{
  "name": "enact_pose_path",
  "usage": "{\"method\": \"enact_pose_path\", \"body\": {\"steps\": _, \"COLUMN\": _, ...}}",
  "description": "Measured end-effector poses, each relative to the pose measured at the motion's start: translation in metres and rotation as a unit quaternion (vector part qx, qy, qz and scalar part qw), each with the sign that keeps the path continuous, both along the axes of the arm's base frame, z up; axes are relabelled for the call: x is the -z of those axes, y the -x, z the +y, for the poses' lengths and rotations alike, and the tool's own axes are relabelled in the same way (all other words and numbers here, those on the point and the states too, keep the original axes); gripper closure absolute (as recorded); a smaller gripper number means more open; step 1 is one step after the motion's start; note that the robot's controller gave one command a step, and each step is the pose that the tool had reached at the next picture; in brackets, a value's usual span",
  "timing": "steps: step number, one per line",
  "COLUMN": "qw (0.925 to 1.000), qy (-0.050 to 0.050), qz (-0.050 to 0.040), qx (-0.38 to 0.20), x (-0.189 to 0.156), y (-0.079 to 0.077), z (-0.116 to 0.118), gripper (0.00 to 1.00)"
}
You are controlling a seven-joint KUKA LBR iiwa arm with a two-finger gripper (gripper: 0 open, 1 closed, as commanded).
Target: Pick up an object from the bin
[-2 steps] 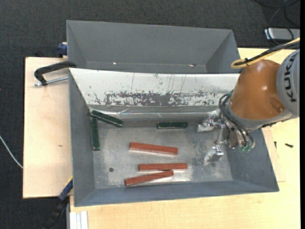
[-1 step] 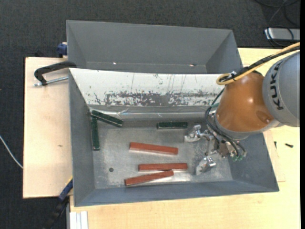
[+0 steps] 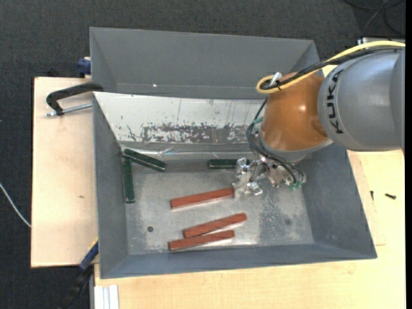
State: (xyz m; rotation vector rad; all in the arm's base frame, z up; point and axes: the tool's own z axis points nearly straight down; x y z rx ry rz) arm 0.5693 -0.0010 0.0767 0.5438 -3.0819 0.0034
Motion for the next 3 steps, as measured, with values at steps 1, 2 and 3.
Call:
{"method": "enact_pose_path", "body": {"steps": 1, "qw": 0.9999, "qy": -0.003, "qz": -0.0133, "qx": 0.000, "x": 0.002, "y": -0.004, "z": 0.003, "gripper": 0.00}}
{"method": "enact_pose_path", "body": {"steps": 2, "qw": 0.9999, "qy": -0.003, "qz": -0.0131, "qx": 0.000, "x": 0.002, "y": -0.004, "z": 0.003, "gripper": 0.00}}
{"method": "enact_pose_path", "body": {"steps": 3, "qw": 0.9932, "qy": 0.000, "qz": -0.0041, "qx": 0.117, "x": 0.000, "y": 0.042, "z": 0.060, "gripper": 1.00}}
